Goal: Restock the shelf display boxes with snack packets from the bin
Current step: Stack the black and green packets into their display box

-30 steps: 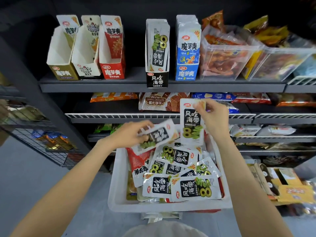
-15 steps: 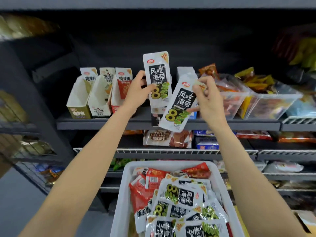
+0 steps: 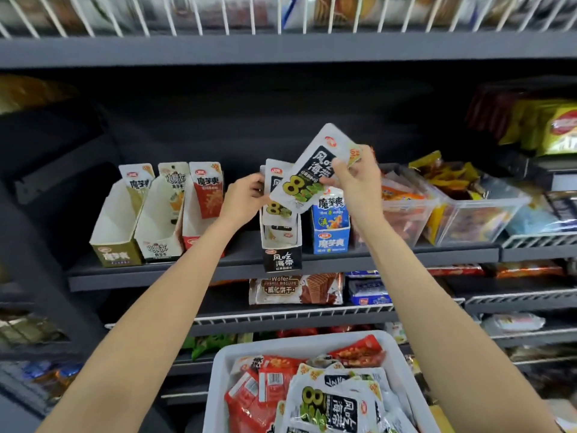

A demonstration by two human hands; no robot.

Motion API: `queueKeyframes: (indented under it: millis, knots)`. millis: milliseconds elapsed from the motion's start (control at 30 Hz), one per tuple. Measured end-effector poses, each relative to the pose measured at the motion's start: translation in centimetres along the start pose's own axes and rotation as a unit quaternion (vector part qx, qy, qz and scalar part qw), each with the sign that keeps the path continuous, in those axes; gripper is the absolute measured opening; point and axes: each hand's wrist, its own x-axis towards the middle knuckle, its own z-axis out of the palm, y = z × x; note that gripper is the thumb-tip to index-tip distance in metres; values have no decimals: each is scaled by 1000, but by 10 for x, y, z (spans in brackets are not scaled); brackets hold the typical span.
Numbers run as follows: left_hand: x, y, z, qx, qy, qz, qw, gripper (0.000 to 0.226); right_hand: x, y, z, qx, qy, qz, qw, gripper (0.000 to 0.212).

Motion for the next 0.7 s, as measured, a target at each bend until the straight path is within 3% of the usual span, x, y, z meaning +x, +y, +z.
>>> queueKeyframes:
  millis: [133,233,367,533,600,700]
  knots:
    - [12,-12,4,79,36,35,996,30,15,14,24,-120,-58,6,991,13]
    - [15,-18,4,61,49,14,997,31,19,29,40,-230,-102,9,968,15]
    - [13,-27,3,12,35,-28,999,34,24,54,57,-411,-101,-50,905,23]
    - [4,-32,6,8,30,-21,999,47,20,72,67,-542,-73,-129,827,36]
    - [-2,-30,7,16,44,-25,999,50,14,75,65,-528,-44,-166,832,39]
    - [-23,-21,9,24,121,6,992,41,-7,74,55,-446,-8,-210,870,31]
